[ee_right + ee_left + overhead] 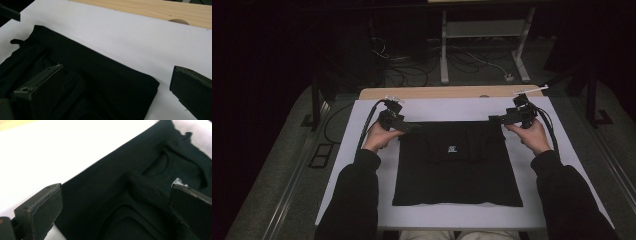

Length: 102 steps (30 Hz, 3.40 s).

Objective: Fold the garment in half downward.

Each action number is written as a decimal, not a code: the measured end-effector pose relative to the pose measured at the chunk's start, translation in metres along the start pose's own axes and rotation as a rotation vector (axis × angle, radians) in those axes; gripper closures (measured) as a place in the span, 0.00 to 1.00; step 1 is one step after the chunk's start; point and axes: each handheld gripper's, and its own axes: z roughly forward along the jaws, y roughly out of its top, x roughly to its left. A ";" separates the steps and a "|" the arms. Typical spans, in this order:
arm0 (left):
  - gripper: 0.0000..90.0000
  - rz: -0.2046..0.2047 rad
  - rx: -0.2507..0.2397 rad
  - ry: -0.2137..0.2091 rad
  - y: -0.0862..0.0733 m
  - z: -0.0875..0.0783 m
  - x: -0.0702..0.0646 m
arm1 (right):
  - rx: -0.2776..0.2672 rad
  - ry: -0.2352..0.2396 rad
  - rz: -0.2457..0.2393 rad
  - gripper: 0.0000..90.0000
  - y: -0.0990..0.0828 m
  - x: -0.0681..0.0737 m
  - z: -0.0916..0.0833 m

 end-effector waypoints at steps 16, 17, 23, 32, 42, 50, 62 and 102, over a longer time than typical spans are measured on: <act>0.00 0.033 -0.046 -0.034 0.005 0.002 -0.016 | 0.002 0.034 -0.087 0.00 0.002 0.026 0.001; 0.00 0.032 -0.046 -0.039 0.005 0.002 -0.016 | 0.004 0.043 -0.083 0.00 0.001 0.027 0.002; 0.00 0.032 -0.049 -0.064 0.004 0.007 -0.016 | 0.040 0.054 -0.109 0.00 -0.002 0.035 0.014; 0.00 0.014 -0.017 -0.094 -0.001 0.023 -0.017 | 0.076 0.076 -0.111 0.00 -0.007 0.039 0.032; 0.00 -0.022 -0.007 -0.120 -0.006 0.039 -0.010 | 0.095 0.080 -0.101 0.00 -0.011 0.038 0.046; 0.03 -0.068 0.014 -0.136 -0.009 0.045 -0.005 | 0.119 0.082 -0.076 0.06 -0.015 0.032 0.055; 0.37 -0.091 0.009 -0.152 -0.011 0.048 -0.002 | 0.141 0.111 -0.068 0.48 -0.016 0.027 0.056; 0.95 -0.004 -0.073 -0.193 -0.008 0.023 -0.028 | 0.079 0.103 -0.138 0.93 -0.021 0.042 0.025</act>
